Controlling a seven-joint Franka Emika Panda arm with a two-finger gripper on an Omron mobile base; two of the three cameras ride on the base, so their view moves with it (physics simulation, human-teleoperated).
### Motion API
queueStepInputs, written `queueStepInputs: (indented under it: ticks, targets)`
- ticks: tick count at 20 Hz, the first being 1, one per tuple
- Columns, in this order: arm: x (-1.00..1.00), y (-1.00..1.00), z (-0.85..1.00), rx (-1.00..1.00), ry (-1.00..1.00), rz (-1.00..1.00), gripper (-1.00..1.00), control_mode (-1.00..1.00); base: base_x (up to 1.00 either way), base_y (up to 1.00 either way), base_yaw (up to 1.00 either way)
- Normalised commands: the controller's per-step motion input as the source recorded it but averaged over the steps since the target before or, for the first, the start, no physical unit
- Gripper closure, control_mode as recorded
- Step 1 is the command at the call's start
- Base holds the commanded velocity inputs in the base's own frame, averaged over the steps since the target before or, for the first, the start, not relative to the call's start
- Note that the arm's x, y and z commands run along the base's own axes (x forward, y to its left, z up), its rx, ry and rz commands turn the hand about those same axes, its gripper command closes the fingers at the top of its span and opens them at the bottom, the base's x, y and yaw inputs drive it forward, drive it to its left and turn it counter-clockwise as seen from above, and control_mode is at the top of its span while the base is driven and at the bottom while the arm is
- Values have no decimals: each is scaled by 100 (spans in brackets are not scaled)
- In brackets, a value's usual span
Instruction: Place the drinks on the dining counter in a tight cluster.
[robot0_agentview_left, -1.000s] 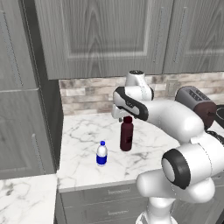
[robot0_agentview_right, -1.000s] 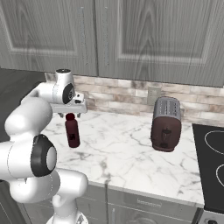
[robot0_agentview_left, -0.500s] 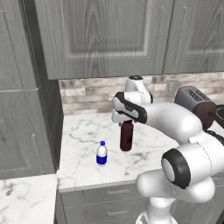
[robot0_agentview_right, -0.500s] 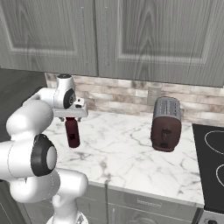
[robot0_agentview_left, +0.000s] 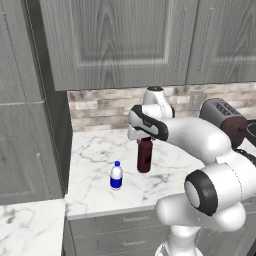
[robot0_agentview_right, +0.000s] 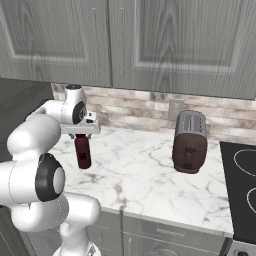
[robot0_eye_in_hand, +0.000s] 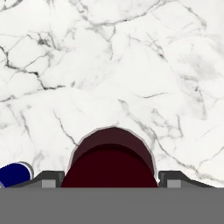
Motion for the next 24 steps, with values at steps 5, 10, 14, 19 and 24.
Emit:
queueStepInputs:
  ticks: [5,10,14,19,24]
  targets:
    - [0,0,0,0,0,0,100,-100,0,0,0]
    - [-10,-8,0,0,-3,0,100,-100,0,0,0]
    - [-75,-42,19,3,-13,0,100,-100,0,0,0]
    - [-81,-50,46,7,-5,0,100,-100,0,0,0]
    - [-81,-23,70,4,0,0,100,-100,0,0,0]
